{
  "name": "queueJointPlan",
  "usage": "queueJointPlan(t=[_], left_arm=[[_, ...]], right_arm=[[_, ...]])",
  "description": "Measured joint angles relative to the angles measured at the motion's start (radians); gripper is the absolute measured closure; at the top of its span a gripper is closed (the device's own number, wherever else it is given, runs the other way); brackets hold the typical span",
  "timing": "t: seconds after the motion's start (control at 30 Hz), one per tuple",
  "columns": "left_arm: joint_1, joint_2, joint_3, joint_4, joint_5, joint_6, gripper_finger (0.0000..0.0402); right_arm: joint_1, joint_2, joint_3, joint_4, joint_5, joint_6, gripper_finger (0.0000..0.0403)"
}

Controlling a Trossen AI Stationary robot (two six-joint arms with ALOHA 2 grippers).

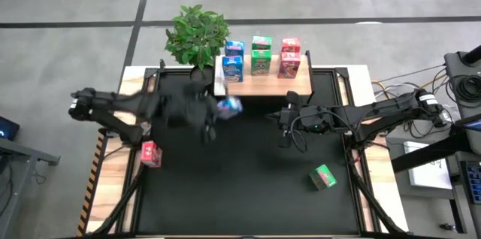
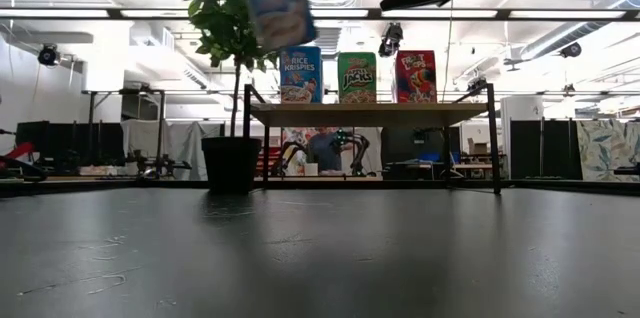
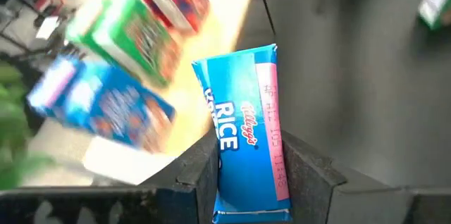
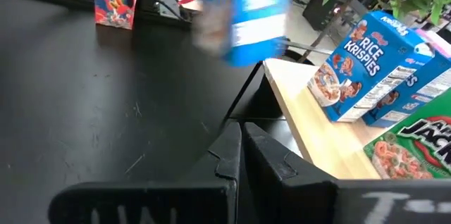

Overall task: Stack cereal on shelf
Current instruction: Put the blue cereal box on the shelf, aligned with the other blue cereal box

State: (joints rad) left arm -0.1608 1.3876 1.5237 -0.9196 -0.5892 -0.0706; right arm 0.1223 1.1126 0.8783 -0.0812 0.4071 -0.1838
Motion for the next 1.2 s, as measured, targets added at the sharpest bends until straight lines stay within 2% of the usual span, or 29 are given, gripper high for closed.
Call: queueJointPlan(t=[0.17, 0.3, 0.67, 1.2], left_arm=[[0.215, 0.001, 0.02, 0.121, 0.241, 0.149, 0.0286], [0.329, 0.024, 0.02, 0.137, 0.321, 0.155, 0.0286], [0.385, 0.146, 0.018, 0.195, 0.338, 0.167, 0.0286], [0.428, 0.202, 0.019, 0.265, 0.337, 0.211, 0.0286]], right_arm=[[0.0, 0.0, 0.0, -0.006, -0.014, 0.008, 0.0394], [0.0, 0.0, 0.0, -0.01, -0.023, 0.008, 0.0394], [0.0, 0.001, 0.0, -0.011, -0.023, 0.008, 0.0394], [0.0, 0.001, 0.0, -0.011, -0.023, 0.017, 0.0394]])
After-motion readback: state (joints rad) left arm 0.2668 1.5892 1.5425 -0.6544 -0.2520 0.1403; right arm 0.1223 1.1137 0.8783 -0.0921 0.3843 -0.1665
